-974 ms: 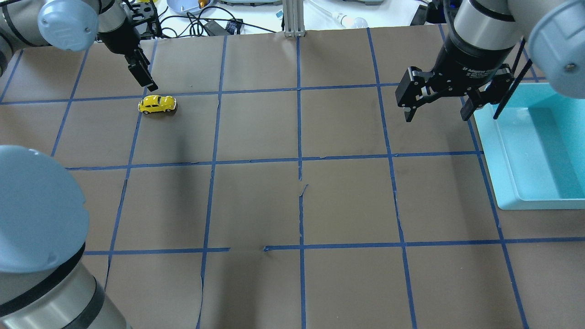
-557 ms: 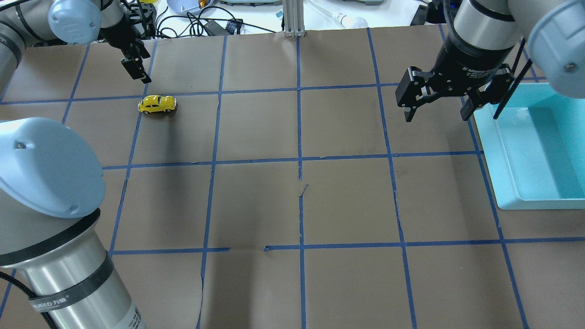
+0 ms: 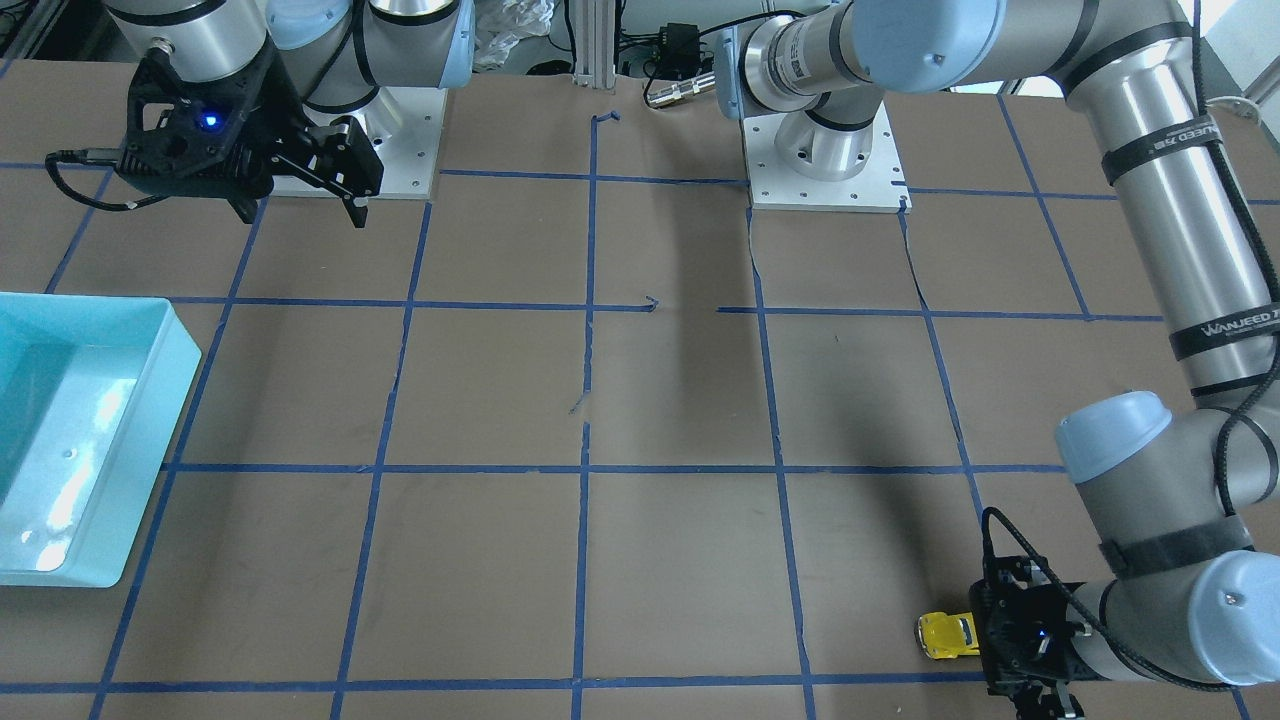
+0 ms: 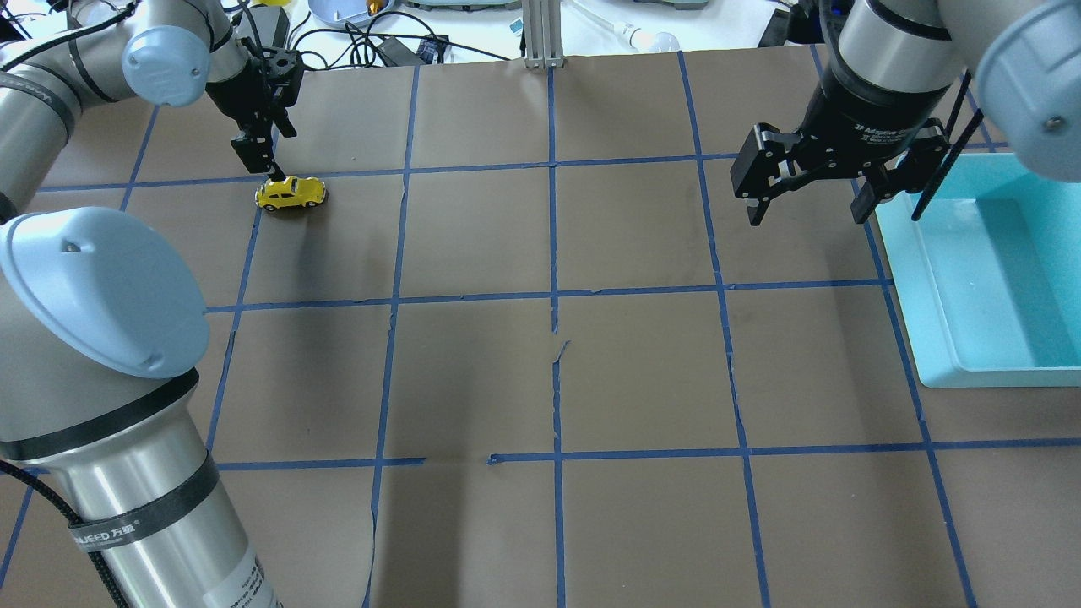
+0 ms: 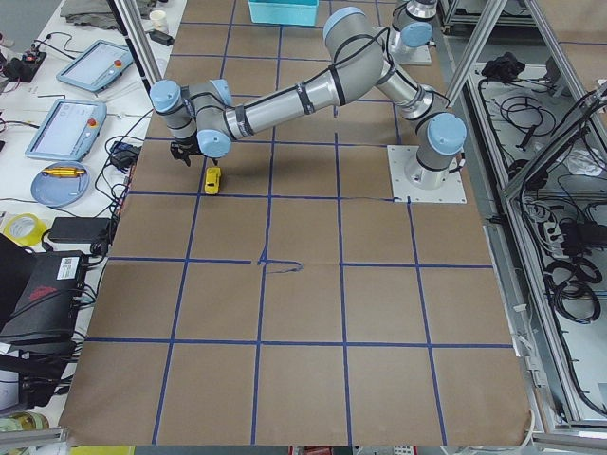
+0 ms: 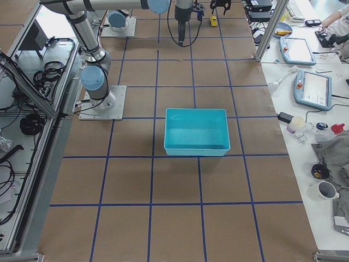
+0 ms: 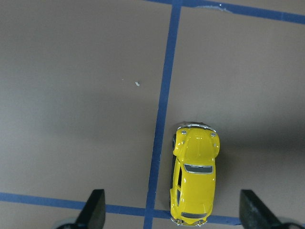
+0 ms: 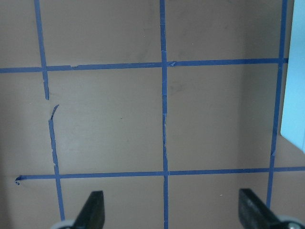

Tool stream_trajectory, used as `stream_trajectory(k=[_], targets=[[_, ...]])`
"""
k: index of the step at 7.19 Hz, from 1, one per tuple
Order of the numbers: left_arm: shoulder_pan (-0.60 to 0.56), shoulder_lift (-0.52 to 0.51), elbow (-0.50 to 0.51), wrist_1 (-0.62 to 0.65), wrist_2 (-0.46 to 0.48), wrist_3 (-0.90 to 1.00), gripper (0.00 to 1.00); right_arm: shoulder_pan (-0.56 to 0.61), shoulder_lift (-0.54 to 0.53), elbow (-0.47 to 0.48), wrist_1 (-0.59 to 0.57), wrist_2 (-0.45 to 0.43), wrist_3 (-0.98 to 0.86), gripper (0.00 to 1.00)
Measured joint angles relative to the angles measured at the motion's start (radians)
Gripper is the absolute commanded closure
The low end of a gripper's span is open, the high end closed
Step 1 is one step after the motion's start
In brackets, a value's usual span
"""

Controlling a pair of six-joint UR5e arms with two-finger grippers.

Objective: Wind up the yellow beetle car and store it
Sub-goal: 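Lower the left gripper down onto the yellow toy car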

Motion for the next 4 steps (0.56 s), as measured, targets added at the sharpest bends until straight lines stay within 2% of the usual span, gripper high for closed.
stream_trajectory(k=[2,4], targets=[[0.000,0.002,-0.041,0.016,0.092,0.003,0.00,0.000,0.000,0.000,0.000,0.000,0.000,0.00],[0.000,0.001,-0.057,0.081,0.107,-0.004,0.00,0.000,0.000,0.000,0.000,0.000,0.000,0.00]])
